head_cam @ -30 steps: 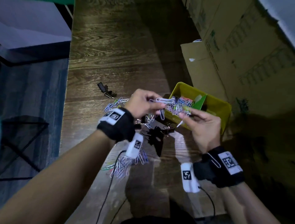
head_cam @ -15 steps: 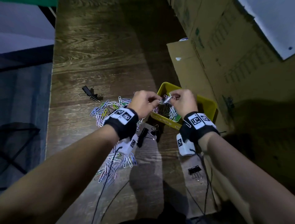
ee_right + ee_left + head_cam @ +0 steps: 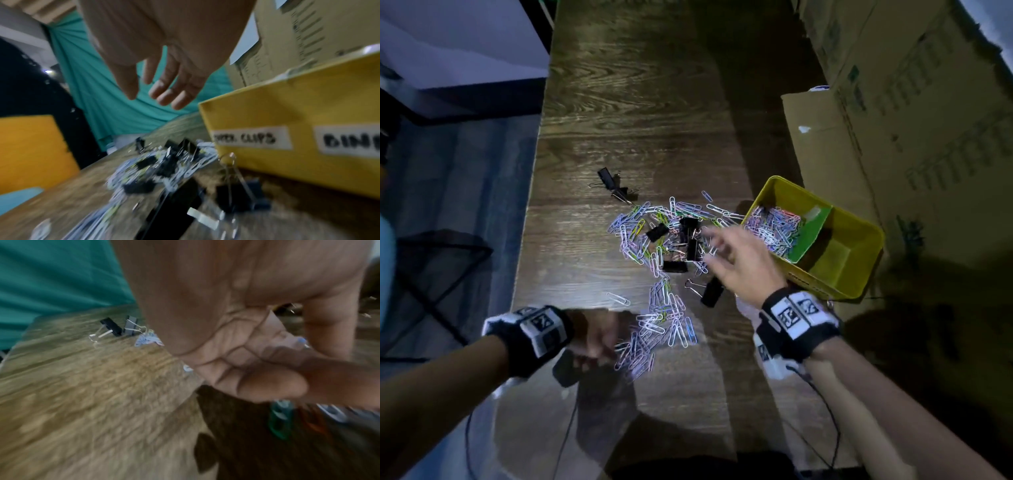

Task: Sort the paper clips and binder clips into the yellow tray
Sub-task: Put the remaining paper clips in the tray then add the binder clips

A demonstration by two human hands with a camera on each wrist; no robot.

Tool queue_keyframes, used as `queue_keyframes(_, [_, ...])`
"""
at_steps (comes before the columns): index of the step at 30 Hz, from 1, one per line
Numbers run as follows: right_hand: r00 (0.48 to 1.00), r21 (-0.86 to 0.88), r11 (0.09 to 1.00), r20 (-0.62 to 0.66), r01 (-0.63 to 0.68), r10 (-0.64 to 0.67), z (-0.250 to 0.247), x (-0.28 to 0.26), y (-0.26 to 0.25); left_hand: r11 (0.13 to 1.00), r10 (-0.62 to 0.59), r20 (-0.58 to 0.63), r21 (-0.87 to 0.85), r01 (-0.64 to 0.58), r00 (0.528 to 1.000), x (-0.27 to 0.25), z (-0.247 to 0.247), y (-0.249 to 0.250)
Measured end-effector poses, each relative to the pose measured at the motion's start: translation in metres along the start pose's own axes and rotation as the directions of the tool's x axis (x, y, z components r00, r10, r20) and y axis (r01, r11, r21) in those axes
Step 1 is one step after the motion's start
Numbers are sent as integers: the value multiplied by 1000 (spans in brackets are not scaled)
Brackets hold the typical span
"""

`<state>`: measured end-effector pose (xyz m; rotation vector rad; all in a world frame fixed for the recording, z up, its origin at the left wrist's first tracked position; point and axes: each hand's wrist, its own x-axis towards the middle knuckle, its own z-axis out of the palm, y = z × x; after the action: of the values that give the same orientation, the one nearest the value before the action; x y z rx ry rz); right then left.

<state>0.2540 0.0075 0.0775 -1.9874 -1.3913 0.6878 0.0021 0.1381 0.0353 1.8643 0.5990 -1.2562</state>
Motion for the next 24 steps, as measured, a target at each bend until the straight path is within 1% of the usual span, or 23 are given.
queue_keyframes(1, [990, 15, 1000, 136, 27, -29, 12, -8, -3, 1000, -8, 68, 5, 8, 998, -1, 13, -5])
queue_keyframes(2, [952, 26, 1000, 306, 10, -18, 25, -16, -2, 1000, -13, 121, 1, 13, 993, 0, 23, -8])
queue_keyframes(3, [869, 7, 999, 493, -48, 38, 39, -24, -1, 999, -49, 147, -7, 51, 988, 2, 33, -11])
queue_keyframes(4, [742, -59, 993, 660, -106, 118, 53, -32, 3, 995, -94, 148, -15, 98, 984, 5, 42, -13])
queue_keyframes(5, [601, -145, 978, 772, -147, 205, 66, -41, 6, 993, -105, 155, -36, 112, 982, 7, 47, -10])
queue_keyframes(6, [499, -204, 961, 823, -187, 272, 78, -48, 8, 996, -79, 141, -36, 85, 987, 12, 50, -6])
queue_keyframes(7, [467, -224, 948, 829, -228, 308, 87, -53, 8, 998, -40, 78, -37, 43, 996, 20, 52, -2])
queue_keyframes(8, [493, -208, 939, 808, -273, 323, 93, -56, 6, 999, -20, 9, -34, 20, 1000, 25, 53, 6])
queue_keyframes(9, [564, -195, 938, 757, -285, 329, 97, -55, 2, 999, 18, -55, -40, -21, 998, 29, 51, 16])
queue_keyframes(10, [645, -198, 946, 693, -258, 321, 101, -54, -1, 997, 37, -104, -66, -44, 994, 31, 48, 23])
queue_keyframes(11, [710, -223, 950, 631, -220, 312, 103, -52, -4, 991, 64, -156, -107, -81, 986, 32, 44, 29])
queue_keyframes(12, [762, -251, 949, 571, -192, 305, 104, -51, -6, 986, 76, -211, -128, -105, 975, 31, 38, 33])
queue_keyframes(13, [805, -284, 941, 506, -183, 309, 104, -52, -8, 980, 86, -288, -147, -133, 954, 29, 34, 32])
queue_keyframes(14, [839, -313, 931, 442, -188, 318, 104, -53, -10, 982, 76, -402, -130, -140, 913, 28, 29, 27])
queue_keyframes(15, [864, -340, 919, 382, -200, 329, 104, -56, -13, 987, 65, -552, -86, -135, 831, 27, 26, 20])
queue_keyframes(16, [874, -376, 902, 339, -212, 347, 106, -59, -15, 994, 27, -696, -59, -94, 718, 24, 24, 13])
queue_keyframes(17, [880, -416, 883, 307, -218, 362, 108, -63, -18, 995, -3, -802, -59, -74, 597, 21, 24, 7])
queue_keyframes(18, [887, -450, 867, 281, -215, 366, 110, -67, -22, 995, -45, -847, -82, -47, 529, 18, 26, 2])
queue_keyframes(19, [891, -470, 857, 267, -213, 368, 114, -68, -24, 993, -80, -848, -111, -29, 523, 17, 28, -1])
queue_keyframes(20, [893, -477, 851, 253, -218, 371, 118, -69, -26, 992, -116, -818, -126, 21, 564, 16, 30, -2])
queue_keyframes(22, [891, -472, 848, 238, -241, 386, 123, -66, -29, 989, -117, -765, -30, 147, 633, 20, 36, 3])
queue_keyframes(24, [892, -443, 860, 236, -253, 385, 125, -62, -31, 975, -102, -740, 59, 215, 665, 28, 41, 9])
